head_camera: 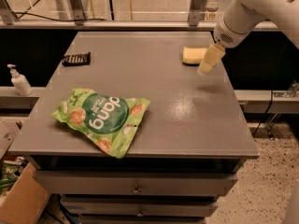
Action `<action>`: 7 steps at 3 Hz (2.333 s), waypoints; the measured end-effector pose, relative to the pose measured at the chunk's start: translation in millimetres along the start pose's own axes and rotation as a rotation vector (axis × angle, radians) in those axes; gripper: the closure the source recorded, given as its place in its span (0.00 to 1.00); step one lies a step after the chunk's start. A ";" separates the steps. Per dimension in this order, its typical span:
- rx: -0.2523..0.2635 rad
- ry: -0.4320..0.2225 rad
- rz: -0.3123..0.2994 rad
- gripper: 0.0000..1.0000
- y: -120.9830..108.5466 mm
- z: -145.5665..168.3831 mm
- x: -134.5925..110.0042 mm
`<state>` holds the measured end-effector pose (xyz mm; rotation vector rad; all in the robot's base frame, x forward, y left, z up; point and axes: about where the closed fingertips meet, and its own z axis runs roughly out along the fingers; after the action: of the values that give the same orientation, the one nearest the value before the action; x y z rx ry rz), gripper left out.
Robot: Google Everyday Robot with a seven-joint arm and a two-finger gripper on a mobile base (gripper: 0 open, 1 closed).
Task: Move sponge near green rice chip bag
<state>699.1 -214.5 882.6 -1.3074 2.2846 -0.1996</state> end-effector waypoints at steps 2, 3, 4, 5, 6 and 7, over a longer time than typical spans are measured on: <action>-0.024 0.018 0.116 0.00 -34.6 49.8 -1.1; -0.049 0.016 0.148 0.00 -35.4 65.2 0.0; -0.070 0.014 0.171 0.00 -34.5 77.4 1.1; -0.070 0.014 0.171 0.00 -34.5 77.4 1.1; -0.069 0.015 0.172 0.00 -37.3 74.4 2.5; -0.064 0.020 0.175 0.00 -45.3 66.0 6.3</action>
Offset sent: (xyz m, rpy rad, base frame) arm 0.0659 -0.0173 -0.0297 0.0781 0.0469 -0.1269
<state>763.4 -236.1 839.7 -1.1323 2.4247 -0.0802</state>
